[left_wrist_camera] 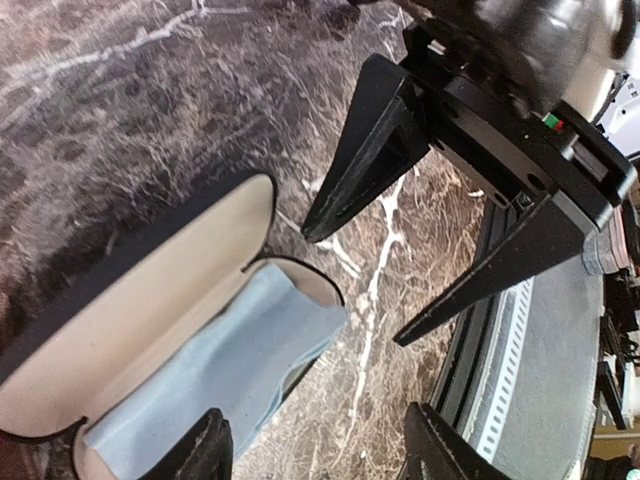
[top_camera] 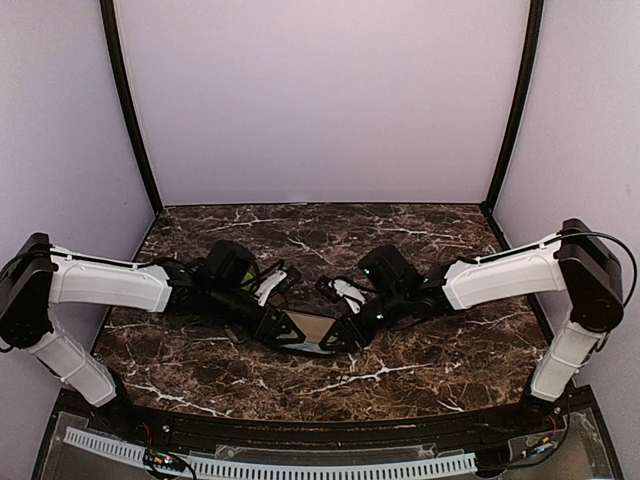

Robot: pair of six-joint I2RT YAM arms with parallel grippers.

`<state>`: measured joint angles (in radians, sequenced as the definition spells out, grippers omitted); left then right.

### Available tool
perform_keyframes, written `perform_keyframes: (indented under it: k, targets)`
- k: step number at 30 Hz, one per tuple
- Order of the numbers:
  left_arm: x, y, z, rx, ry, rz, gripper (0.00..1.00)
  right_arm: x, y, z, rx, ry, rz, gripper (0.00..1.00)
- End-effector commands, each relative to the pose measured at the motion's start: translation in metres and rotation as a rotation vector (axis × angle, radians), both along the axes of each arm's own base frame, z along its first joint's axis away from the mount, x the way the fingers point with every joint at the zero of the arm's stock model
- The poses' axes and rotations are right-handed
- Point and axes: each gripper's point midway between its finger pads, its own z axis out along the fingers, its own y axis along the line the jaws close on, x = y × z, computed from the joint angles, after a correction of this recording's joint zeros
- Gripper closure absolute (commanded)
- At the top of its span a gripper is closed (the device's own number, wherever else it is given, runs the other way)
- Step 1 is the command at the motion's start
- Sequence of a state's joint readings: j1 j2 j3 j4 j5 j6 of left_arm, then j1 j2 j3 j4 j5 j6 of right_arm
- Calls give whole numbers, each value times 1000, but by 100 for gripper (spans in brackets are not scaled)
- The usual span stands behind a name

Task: Organize the sunglasses
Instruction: Adjust the folded cleaning cloth on the sunglasses case.

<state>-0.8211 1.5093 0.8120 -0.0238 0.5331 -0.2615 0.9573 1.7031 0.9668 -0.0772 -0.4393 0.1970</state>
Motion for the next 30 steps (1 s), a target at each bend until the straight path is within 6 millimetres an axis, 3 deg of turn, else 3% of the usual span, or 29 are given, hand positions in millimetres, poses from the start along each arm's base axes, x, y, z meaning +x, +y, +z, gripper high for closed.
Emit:
perform_keyframes:
  k: [1, 6, 15, 22, 30]
  targets:
    - [14, 8, 5, 18, -97, 61, 39, 13, -1, 12, 43, -17, -75, 42]
    - [26, 14, -16, 125, -79, 115, 40, 17, 2, 10, 51, 16, -119, 47]
    - [30, 18, -34, 196, -28, 160, 59, 27, 0, -1, 14, 53, -237, 61]
    - [21, 28, -47, 242, -5, 160, 73, 17, 10, -14, -26, 52, -237, 66]
    - [1, 27, -59, 285, 8, 148, 78, 5, 13, -25, -66, 47, -235, 69]
